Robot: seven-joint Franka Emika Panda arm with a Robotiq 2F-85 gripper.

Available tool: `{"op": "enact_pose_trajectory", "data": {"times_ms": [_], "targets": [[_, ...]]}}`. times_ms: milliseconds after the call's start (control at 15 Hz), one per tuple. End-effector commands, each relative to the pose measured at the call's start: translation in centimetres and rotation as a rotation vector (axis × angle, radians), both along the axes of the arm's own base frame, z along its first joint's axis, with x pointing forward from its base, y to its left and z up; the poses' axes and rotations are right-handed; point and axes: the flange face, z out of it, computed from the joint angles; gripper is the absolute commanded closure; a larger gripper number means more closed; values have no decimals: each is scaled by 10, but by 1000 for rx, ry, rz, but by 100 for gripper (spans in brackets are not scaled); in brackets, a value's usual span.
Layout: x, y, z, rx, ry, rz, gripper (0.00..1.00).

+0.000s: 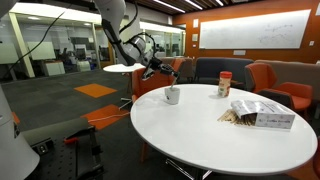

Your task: Pick up the pen from the table and put it in the mug cup.

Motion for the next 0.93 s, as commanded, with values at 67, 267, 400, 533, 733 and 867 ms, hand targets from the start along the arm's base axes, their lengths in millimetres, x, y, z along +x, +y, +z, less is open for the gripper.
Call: {"op": "enact_pose_trajectory", "data": {"times_ms": [67, 267, 400, 533, 733, 867], "targets": [[0, 3, -2, -9, -17, -12, 55], [0, 4, -2, 4, -27, -14, 39], [0, 5, 0, 14, -28, -15, 24], [0, 6, 1, 16, -28, -14, 8], [0, 6, 4, 28, -27, -17, 0], [-1, 5, 9, 63, -14, -21, 0]]}}
